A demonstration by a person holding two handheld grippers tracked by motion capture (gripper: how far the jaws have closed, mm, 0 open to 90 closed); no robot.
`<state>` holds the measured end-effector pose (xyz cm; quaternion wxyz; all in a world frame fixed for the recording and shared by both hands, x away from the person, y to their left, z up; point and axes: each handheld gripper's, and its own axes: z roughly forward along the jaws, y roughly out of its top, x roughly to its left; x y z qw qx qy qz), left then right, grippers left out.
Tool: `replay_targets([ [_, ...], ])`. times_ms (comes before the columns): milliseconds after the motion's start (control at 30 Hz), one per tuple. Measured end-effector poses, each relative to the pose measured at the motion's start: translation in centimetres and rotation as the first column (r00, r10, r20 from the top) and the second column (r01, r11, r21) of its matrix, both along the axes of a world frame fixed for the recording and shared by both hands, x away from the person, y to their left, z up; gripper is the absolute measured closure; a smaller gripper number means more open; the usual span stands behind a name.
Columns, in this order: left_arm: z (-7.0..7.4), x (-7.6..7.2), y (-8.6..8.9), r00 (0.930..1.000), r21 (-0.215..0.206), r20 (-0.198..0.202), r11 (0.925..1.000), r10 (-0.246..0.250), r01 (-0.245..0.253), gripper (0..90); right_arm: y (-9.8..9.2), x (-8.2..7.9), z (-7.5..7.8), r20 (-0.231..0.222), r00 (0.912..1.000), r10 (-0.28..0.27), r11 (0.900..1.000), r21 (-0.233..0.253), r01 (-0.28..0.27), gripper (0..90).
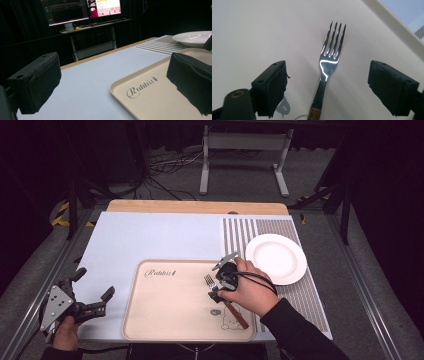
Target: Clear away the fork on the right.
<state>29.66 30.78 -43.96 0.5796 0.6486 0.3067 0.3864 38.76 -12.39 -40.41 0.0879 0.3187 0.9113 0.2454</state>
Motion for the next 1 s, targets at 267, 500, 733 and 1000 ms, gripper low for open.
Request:
replay_targets([
  [267,0.0,0.0,0.0,1.0000,0.000,0.004,1.0000,-0.001,0.001,0.2,0.5,0.5,-0.6,0.026,0.9975,0.066,0.997,0.044,-0.067,38.3],
  [500,0.0,0.0,0.0,1.0000,0.000,0.004,1.0000,-0.005,0.005,0.2,1.0,1.0,-1.1,0.025,0.9930,0.115,0.992,0.052,-0.116,77.4],
  [733,0.0,0.0,0.0,1.0000,0.001,0.003,1.0000,-0.005,0.005,0.2,1.4,1.2,-1.7,0.047,0.9873,0.152,0.988,0.014,-0.153,90.0],
  [1000,0.0,0.0,0.1,1.0000,0.001,0.004,1.0000,-0.005,0.005,0.2,1.6,1.6,-2.3,0.034,0.9871,0.156,0.987,0.018,-0.157,90.0],
])
